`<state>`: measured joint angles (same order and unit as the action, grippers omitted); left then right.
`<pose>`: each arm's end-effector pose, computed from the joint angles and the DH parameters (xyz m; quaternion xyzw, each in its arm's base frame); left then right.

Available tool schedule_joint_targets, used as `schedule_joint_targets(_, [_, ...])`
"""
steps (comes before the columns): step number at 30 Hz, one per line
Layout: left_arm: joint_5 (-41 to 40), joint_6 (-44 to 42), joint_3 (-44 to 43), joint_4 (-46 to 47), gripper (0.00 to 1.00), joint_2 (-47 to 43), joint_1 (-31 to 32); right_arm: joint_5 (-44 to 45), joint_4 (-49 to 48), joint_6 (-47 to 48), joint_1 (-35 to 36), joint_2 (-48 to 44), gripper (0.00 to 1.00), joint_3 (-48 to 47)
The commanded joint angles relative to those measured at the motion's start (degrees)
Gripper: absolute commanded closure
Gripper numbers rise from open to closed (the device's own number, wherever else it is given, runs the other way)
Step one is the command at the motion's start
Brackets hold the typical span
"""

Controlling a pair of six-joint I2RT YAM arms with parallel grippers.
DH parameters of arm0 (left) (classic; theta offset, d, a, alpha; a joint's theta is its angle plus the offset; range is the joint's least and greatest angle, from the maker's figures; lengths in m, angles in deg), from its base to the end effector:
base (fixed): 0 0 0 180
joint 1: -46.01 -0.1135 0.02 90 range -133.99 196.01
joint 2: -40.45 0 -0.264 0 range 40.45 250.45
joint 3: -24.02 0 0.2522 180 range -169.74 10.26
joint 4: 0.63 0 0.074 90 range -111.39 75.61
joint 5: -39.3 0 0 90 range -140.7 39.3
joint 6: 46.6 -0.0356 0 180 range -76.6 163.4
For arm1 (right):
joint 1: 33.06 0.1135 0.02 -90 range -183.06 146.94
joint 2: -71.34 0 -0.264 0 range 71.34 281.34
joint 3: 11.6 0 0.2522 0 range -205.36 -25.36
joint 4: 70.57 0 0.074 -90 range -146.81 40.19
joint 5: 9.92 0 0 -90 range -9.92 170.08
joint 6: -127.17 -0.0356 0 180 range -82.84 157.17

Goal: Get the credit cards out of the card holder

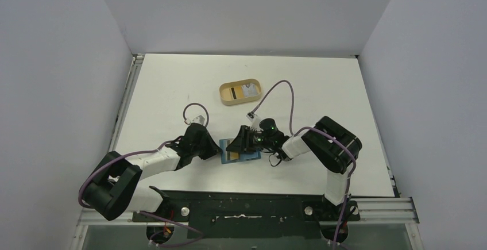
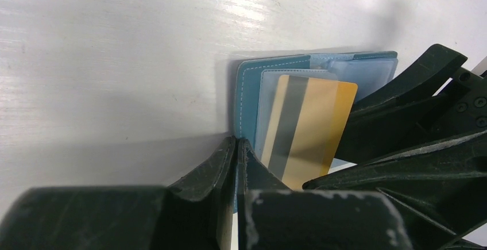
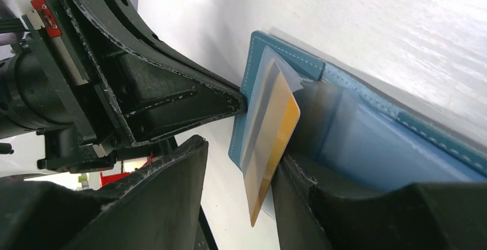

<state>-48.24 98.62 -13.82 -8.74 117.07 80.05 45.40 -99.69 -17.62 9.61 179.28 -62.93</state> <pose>0.1901 -0.1302 0.1324 -0.1631 0.9155 -0.2723 0.2474 0.2302 0.2397 0.1064 -0.0676 0.8278 0.5403 0.1352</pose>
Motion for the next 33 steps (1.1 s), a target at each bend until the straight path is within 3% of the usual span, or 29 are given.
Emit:
schedule_joint_targets(1, [0.8,-0.6,1.0,-2.0,1.0,0.1,0.4,-0.5,2.6,1.8,-1.5,-2.0,0.55,2.9])
schedule_joint_targets(10, [0.8,-0.7,0.6,-1.9,1.0,0.8,0.4,-1.2,1.3,1.7,-3.4,-4.4,0.56,6.0])
schedule_joint_targets(25, [0.7,-0.7,0.8,-2.1,1.0,0.6,0.4,-0.9,-1.8,0.9,-5.2,-3.9,0.67,8.6])
schedule_joint_targets(29, [0.9,-0.7,0.8,-1.9,1.0,0.9,0.4,-1.0,-2.0,1.1,-5.8,-4.1,0.8,8.9])
schedule_joint_targets(33, [0.9,-0.7,0.8,-2.0,1.0,0.8,0.4,-1.2,-2.3,0.9,-6.1,-4.1,0.84,8.7])
